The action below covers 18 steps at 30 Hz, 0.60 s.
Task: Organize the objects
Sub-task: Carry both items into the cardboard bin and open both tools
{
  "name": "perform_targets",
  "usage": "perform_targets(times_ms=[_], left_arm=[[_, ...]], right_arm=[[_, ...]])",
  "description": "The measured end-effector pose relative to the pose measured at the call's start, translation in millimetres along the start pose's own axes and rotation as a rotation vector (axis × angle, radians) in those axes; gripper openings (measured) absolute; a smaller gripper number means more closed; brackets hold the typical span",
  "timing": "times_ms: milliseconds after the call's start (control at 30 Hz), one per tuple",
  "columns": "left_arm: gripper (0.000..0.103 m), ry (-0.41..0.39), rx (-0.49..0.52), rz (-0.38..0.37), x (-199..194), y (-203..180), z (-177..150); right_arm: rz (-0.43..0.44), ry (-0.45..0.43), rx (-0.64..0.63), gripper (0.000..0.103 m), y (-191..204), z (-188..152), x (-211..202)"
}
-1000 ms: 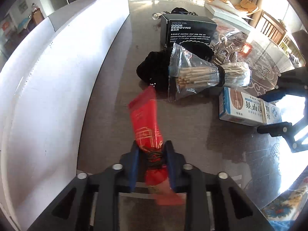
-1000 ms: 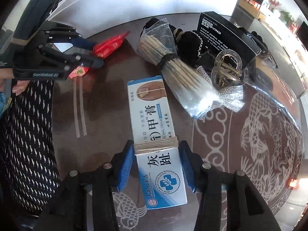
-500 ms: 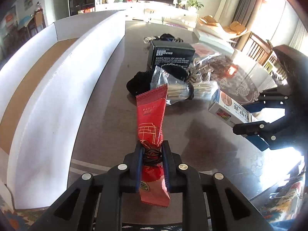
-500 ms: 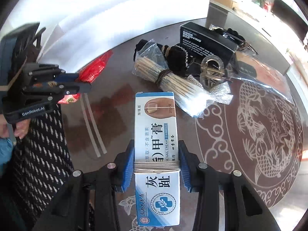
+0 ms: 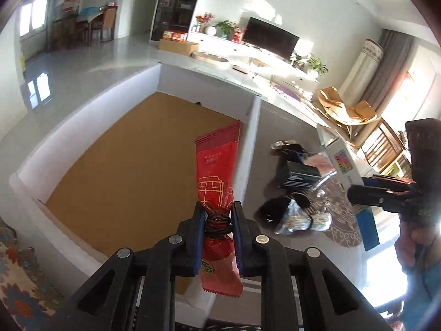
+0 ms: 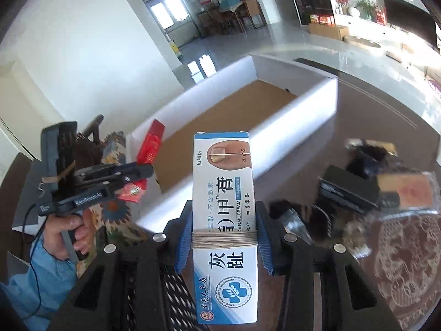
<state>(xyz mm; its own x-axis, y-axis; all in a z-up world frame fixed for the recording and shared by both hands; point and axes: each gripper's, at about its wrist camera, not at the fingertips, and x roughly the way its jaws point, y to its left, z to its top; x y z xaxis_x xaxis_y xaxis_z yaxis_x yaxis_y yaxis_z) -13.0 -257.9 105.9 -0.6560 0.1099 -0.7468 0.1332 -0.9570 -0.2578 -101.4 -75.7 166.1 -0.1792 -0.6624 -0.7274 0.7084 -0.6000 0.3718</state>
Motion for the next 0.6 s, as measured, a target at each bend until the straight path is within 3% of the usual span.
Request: perform_targets(times_ms=[167, 333, 367, 400, 433, 467, 500, 600], left_arm=[[0.018, 0.057, -0.047, 0.127, 22.2, 54.0, 8.5], [0.02, 0.085, -0.068, 0.221, 50.7, 66.6, 11.6], [0.027, 0.091, -0.067, 0.248, 53.7, 67.4, 10.4], [0.049, 0.093, -0.06, 0.272, 57.2, 66.2, 9.2], [0.063, 0.086, -0.052, 0.296, 60.4, 63.8, 7.3], [0.086, 0.062, -0.046, 0.318, 59.4, 61.7, 4.6], [0.091, 0.028, -0.04, 0.336, 56.3, 58.9, 1.6], [0.091, -0.044, -0.027, 0.341, 47.0, 48.3, -6.0]], right_arm=[[0.067, -0.029, 0.025, 0.043, 43.1, 57.0, 70.8], [0.048, -0.033, 0.057, 0.045, 56.7, 79.1, 145.2], [0.022, -0.028, 0.065, 0.047, 55.9, 79.0, 156.4], [-0.008, -0.019, 0.074, 0.062, 53.6, 78.1, 165.9], [-0.036, -0.02, 0.081, 0.075, 51.2, 75.3, 170.7], [-0.053, -0.031, 0.087, 0.077, 45.5, 71.2, 173.5], [-0.058, -0.04, 0.094, 0.078, 41.8, 66.3, 171.7], [-0.099, -0.077, 0.074, 0.084, 33.4, 51.2, 152.3]])
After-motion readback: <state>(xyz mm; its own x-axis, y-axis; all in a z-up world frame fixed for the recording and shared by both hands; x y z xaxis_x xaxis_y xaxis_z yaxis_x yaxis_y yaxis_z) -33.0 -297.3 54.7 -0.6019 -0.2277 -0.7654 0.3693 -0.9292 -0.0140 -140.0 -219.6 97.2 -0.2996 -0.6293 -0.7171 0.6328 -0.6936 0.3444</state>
